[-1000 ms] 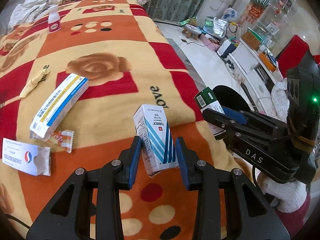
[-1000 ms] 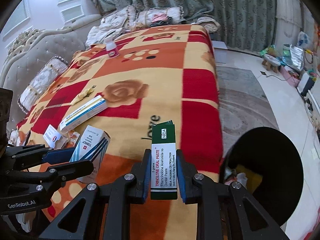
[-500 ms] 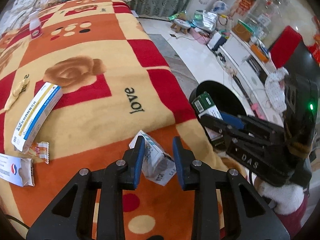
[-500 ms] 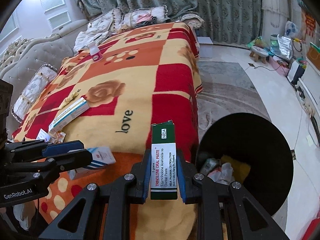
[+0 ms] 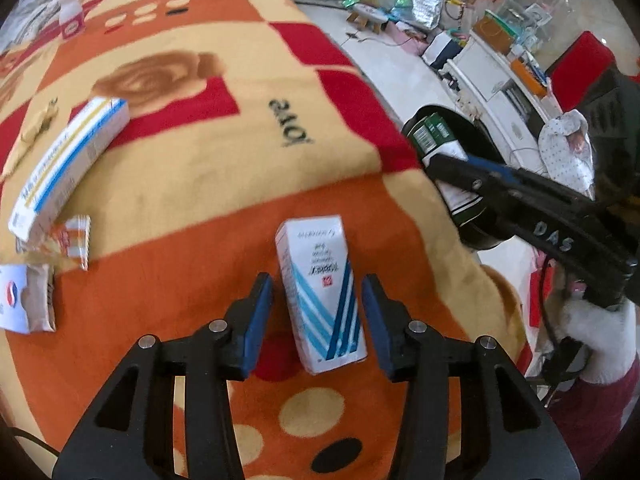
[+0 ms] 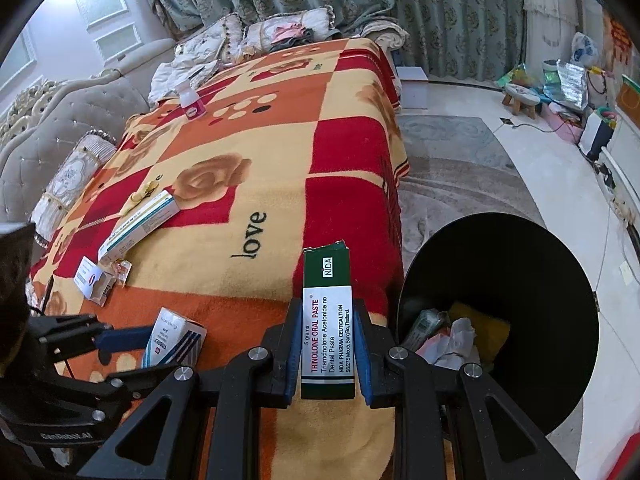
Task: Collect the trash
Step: 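Carry the oral paste box and Tobrex box over the black bin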
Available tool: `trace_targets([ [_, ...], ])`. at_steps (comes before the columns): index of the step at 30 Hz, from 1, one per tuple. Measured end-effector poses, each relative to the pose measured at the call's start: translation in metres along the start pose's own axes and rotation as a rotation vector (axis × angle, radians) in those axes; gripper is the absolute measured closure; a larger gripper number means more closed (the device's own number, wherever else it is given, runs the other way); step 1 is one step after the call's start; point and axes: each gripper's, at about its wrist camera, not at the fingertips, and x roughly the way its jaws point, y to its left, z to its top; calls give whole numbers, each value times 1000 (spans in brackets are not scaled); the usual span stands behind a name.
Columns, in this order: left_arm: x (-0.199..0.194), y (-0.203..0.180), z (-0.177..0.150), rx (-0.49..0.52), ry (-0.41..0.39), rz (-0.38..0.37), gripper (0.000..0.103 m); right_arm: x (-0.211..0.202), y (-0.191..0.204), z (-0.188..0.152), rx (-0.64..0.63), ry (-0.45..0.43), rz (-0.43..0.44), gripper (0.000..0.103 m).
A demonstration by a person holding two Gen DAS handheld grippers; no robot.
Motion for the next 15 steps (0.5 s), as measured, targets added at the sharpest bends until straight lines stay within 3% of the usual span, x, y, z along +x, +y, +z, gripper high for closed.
trace_targets([
  [2,2,0,-1,2,1,10,61,0,1,-1,-2,0,1,81],
  [3,2,0,-1,4,-3,3,70,-1,2,-1,-4,0,1,81],
  [15,-14,-16,21,32,-65,-41,73,-10,-8,-1,12,-15,-17,81],
])
